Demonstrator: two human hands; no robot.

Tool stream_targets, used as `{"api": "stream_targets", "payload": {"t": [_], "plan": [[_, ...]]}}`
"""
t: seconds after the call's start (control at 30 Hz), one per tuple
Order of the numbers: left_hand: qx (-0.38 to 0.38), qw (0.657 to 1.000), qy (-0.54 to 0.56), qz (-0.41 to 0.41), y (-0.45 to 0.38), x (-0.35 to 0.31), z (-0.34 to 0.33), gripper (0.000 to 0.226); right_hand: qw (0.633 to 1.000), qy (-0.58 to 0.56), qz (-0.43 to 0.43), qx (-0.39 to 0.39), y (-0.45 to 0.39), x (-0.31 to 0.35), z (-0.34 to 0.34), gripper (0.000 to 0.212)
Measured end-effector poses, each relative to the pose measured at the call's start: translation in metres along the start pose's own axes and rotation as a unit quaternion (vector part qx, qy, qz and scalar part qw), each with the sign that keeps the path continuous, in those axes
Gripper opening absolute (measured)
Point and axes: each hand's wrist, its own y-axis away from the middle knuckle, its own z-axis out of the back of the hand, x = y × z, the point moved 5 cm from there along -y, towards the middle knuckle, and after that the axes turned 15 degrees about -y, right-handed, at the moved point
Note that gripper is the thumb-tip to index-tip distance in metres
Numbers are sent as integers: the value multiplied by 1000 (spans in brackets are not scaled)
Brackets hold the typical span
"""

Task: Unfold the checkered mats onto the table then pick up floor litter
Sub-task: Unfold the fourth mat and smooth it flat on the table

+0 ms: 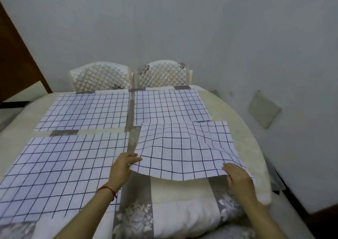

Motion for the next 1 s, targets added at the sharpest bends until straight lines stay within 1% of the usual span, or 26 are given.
{"api": "stream_targets", "payload": {"t": [0.07, 0.1, 0.2, 0.23, 0.37, 0.4, 0.47, 0.5, 0.57, 0.63, 0.67, 0.7, 0.73, 0.8, 0.9, 0.93, 1.0], "plan": [[21, 1000, -17, 8, 13, 3, -13, 50, 999, -6, -13, 36, 12, -4, -10, 36], [33, 999, -23, 11, 19, 5, -19, 50, 998, -9, -21, 61, 16, -5, -14, 36], [63, 997, -42, 27, 37, 9, -32, 45, 989, -9, -39, 139, 27, -10, -24, 24], [76, 995, -50, 35, 43, 9, -35, 45, 986, -3, -38, 163, 29, -12, -26, 24], [91, 992, -75, 50, 59, 10, -42, 49, 973, -27, -81, 214, 34, -18, -35, 41], [91, 991, -82, 52, 62, 10, -43, 47, 972, -19, -73, 224, 34, -17, -35, 39], [100, 989, -91, 62, 68, 9, -46, 44, 959, -43, -86, 267, 32, -13, -36, 28], [109, 987, -96, 68, 71, 9, -47, 44, 946, -52, -107, 302, 33, -14, -37, 32], [109, 985, -113, 76, 78, 10, -49, 42, 920, -66, -132, 363, 38, -14, -39, 54], [80, 983, -136, 90, 85, 11, -48, 37, 920, -103, -155, 346, 35, -12, -35, 82], [68, 983, -142, 98, 87, 10, -48, 37, 922, -122, -167, 326, 32, -13, -34, 94], [57, 982, -150, 96, 87, 7, -48, 40, 926, -132, -172, 310, 28, -14, -33, 101], [46, 982, -159, 89, 85, 3, -48, 45, 930, -138, -170, 295, 22, -15, -32, 101], [25, 983, -164, 74, 76, -11, -49, 50, 938, -143, -170, 267, 10, -13, -33, 83], [14, 987, -156, 23, 55, -34, -59, 38, 932, -145, -186, 275, -1, -13, -51, 56], [17, 988, -155, 8, 45, -41, -63, 33, 929, -146, -190, 283, -4, -12, -59, 51], [18, 989, -149, -9, 21, -52, -75, 27, 924, -150, -202, 287, -14, -11, -75, 51]]}}
